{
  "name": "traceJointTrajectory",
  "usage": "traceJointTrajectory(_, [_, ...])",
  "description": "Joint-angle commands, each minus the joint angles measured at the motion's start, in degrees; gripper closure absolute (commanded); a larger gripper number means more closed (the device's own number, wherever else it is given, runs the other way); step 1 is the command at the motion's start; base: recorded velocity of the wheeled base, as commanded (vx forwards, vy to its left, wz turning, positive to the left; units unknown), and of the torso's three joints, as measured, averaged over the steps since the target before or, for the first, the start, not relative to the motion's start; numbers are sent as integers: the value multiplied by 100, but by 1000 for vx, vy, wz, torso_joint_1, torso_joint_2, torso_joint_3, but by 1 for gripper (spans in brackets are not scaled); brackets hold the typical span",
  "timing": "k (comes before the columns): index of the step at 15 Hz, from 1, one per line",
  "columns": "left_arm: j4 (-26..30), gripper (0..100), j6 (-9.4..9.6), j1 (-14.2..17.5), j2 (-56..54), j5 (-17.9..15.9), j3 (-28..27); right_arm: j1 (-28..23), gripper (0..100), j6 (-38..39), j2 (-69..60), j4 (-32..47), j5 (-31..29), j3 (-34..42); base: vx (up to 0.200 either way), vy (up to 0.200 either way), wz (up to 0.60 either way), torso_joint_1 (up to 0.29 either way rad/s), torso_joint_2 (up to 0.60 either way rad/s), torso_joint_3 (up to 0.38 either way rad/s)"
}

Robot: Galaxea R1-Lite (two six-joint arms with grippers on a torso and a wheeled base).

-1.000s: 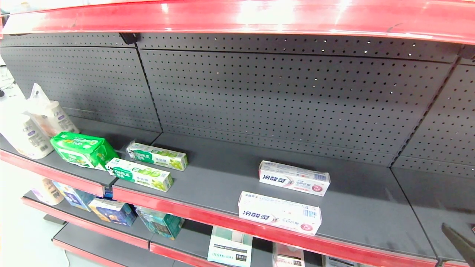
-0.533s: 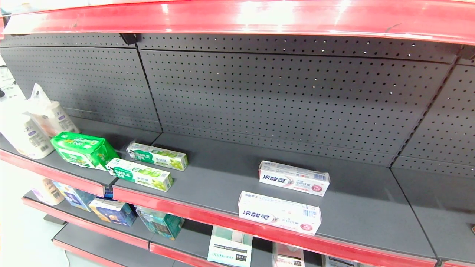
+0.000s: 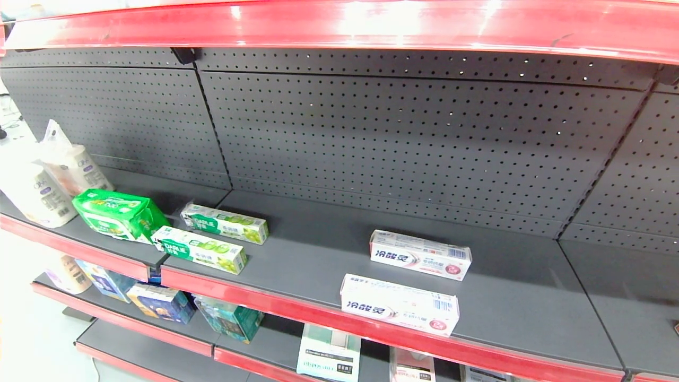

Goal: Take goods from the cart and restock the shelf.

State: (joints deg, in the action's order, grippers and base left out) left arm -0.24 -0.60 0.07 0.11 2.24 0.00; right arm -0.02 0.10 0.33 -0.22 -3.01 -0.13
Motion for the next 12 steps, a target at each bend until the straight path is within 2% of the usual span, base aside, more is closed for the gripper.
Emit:
traceJointTrajectory(1, [-2,0,7,1,-2,4,0,-6,0,17,-33,4,-7,5,0,0,0,0,0,0])
traceJointTrajectory(7, [-2,0,25,1,-2,-5,0,-6,0,96,-33,4,-15,5,0,0,0,0,0,0])
traceJointTrajectory(12, [-2,0,33,1,-2,-13,0,-6,0,148,-33,-4,-24,-4,0,0,-600,1,1,3])
